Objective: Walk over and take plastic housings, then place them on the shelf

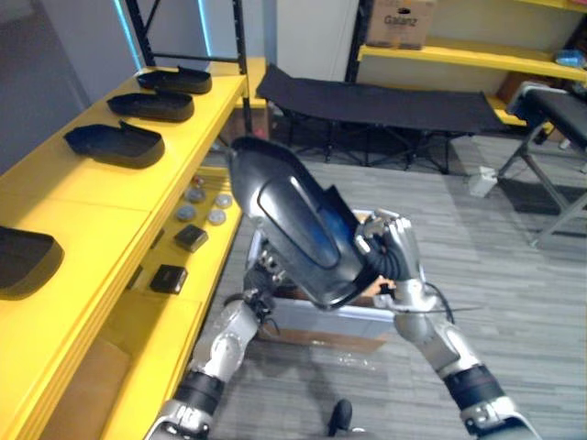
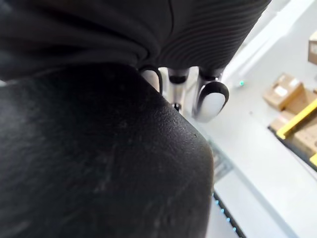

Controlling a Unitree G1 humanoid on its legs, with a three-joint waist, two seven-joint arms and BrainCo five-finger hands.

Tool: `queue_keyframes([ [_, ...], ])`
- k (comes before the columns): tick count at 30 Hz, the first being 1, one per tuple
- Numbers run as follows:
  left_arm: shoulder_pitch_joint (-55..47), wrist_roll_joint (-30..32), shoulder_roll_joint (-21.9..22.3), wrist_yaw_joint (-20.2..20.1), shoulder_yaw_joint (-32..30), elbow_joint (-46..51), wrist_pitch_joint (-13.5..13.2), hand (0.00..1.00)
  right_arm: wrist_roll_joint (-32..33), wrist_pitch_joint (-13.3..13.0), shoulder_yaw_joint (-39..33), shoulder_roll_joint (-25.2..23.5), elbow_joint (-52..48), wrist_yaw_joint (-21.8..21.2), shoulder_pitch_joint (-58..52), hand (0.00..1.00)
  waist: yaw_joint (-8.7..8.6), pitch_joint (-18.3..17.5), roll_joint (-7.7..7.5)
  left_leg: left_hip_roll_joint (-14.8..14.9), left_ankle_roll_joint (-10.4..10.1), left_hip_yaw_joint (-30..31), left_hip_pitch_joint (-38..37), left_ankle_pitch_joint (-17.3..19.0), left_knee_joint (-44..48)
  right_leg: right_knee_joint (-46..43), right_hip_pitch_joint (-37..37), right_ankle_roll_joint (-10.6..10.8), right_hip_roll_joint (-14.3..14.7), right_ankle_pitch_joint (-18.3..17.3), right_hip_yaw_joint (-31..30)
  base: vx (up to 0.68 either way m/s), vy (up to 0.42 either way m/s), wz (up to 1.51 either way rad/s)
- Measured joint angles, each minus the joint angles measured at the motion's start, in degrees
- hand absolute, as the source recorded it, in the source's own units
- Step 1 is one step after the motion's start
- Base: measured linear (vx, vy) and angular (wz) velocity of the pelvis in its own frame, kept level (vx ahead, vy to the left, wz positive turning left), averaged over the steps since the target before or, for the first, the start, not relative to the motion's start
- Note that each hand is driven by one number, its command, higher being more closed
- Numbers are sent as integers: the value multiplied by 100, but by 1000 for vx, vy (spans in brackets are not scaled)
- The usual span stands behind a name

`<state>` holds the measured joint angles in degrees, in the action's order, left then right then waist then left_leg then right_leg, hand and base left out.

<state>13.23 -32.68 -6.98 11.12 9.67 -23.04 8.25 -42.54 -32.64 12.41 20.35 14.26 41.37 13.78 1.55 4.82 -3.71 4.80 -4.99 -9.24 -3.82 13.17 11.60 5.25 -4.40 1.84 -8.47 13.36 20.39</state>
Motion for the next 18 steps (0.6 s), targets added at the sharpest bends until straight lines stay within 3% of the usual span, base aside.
queue_keyframes([
  [7, -128, 1815, -34, 605, -516, -726, 277, 0, 12, 86, -194, -9, -2, 8, -1, 100, 64, -3, -6, 25, -6, 24, -28, 21, -14, 2, 37, 74, 32, 74, 7, 4, 0, 0],
  [9, -132, 1992, -47, 674, -676, -876, 312, 0, 13, 109, -194, -17, -1, 11, 0, 100, 60, -3, -6, 28, -7, 24, -39, 24, -15, 2, 46, 78, 30, 76, 6, 0, 0, 0],
  [14, -140, 1647, -96, 672, -861, -1258, 206, 0, 16, 143, -194, -94, 18, 12, -1, 100, 29, -2, -5, 33, -8, 24, -57, 24, -17, 5, 60, 82, 30, 75, 5, 0, 0, 0],
  [18, -155, 659, -105, 439, -904, -1206, -327, 0, 14, 195, -194, -187, 35, 10, -4, 100, -5, 1, 0, 36, -7, 24, -64, 20, -10, 4, 70, 78, 3, 83, 5, 0, 0, 0],
])
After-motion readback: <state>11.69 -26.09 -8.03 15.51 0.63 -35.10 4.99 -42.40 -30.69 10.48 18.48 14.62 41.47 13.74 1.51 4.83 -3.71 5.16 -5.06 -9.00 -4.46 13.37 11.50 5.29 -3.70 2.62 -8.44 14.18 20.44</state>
